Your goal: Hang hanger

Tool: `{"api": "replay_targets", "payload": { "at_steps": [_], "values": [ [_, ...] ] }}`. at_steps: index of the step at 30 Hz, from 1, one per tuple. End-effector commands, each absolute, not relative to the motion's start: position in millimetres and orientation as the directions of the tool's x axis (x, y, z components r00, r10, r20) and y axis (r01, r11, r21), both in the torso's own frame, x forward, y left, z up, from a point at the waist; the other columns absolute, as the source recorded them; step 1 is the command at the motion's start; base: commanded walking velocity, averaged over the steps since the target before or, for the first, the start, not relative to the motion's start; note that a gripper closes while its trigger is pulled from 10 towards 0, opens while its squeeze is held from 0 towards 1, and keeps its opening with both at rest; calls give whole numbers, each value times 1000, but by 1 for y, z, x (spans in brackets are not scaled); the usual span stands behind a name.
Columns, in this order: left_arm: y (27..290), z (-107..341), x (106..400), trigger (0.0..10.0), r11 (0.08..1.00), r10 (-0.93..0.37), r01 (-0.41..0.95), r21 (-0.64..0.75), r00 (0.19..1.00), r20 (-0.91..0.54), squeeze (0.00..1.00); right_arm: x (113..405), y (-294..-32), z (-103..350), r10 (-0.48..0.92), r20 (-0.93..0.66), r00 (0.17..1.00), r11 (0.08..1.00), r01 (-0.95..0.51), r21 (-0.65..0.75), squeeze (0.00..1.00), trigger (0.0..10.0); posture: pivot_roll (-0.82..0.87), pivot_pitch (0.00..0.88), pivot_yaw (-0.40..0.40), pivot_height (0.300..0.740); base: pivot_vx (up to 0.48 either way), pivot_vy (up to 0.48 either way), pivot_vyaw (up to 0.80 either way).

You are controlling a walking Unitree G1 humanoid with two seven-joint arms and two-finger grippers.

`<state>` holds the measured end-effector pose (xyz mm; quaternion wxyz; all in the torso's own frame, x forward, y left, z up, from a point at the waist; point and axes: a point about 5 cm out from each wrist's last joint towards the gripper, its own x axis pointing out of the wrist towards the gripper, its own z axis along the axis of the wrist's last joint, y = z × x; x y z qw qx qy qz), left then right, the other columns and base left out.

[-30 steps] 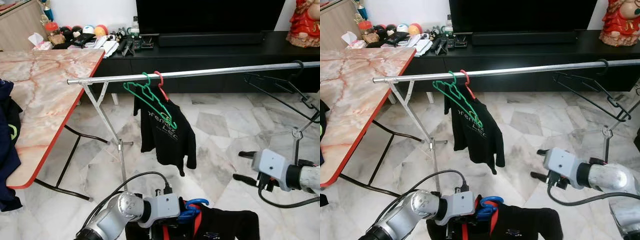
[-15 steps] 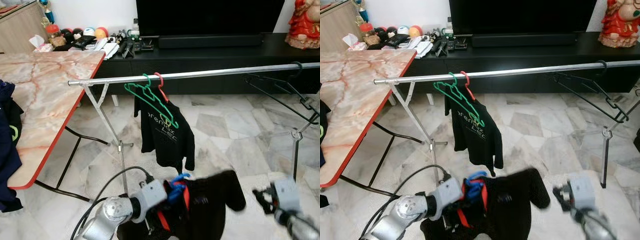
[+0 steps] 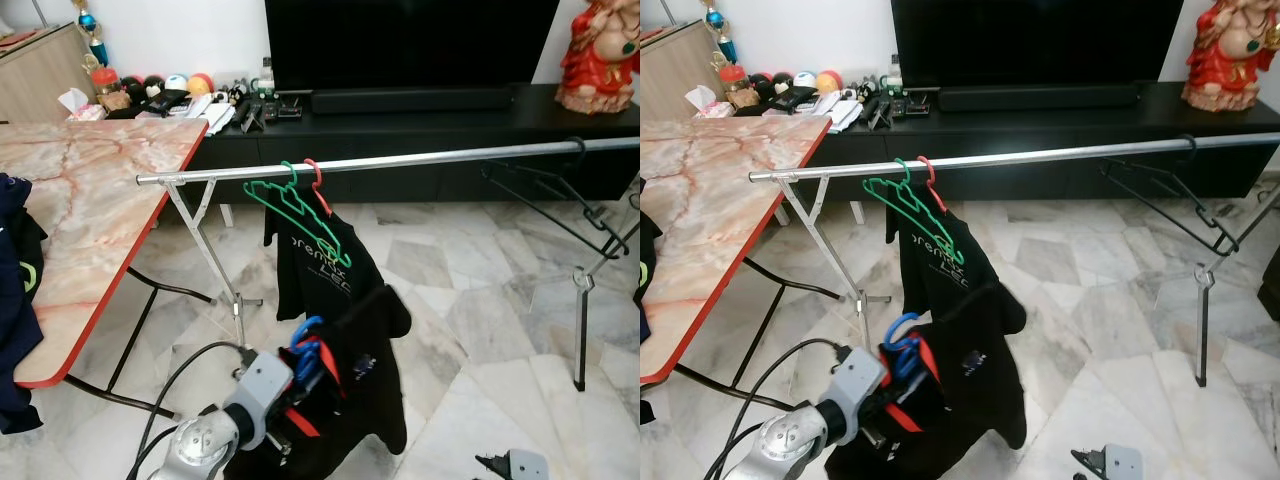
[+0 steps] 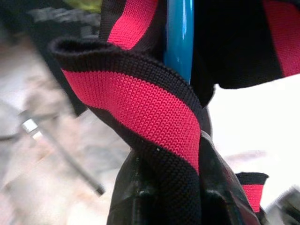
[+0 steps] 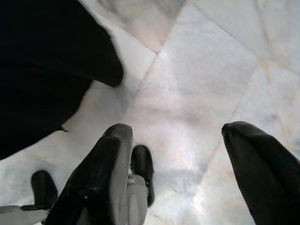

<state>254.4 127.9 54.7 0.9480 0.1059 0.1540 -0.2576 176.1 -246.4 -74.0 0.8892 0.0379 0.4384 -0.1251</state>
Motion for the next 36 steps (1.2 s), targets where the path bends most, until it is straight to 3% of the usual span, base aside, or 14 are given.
{"api": "replay_targets", "payload": {
  "at_steps": [1, 9, 14, 36],
  "values": [
    [140, 66, 261, 10000, 907, -361, 406, 113, 886, -292, 0, 173, -236, -79, -193, -809, 555, 963, 267, -46, 0, 10000, -37, 10, 48, 740, 0, 0, 0],
    [150, 65, 265, 10000, 941, -260, 312, 129, 913, -314, 0, 168, -220, -85, -153, -824, 546, 970, 242, -20, 0, 10000, -39, 0, 52, 740, 0, -153, 131],
    [145, 64, 266, 10000, 945, -266, 312, 103, 910, -319, 0, 159, -224, -89, -163, -841, 515, 955, 298, -3, 0, 10000, -43, 0, 46, 740, 0, -428, 220],
    [145, 69, 274, 10000, 943, -238, 293, 159, 926, -292, 0, 157, -223, -90, -177, -835, 521, 937, 348, 19, 0, 10000, -35, 0, 35, 740, 0, -455, 0]
  ]
}}
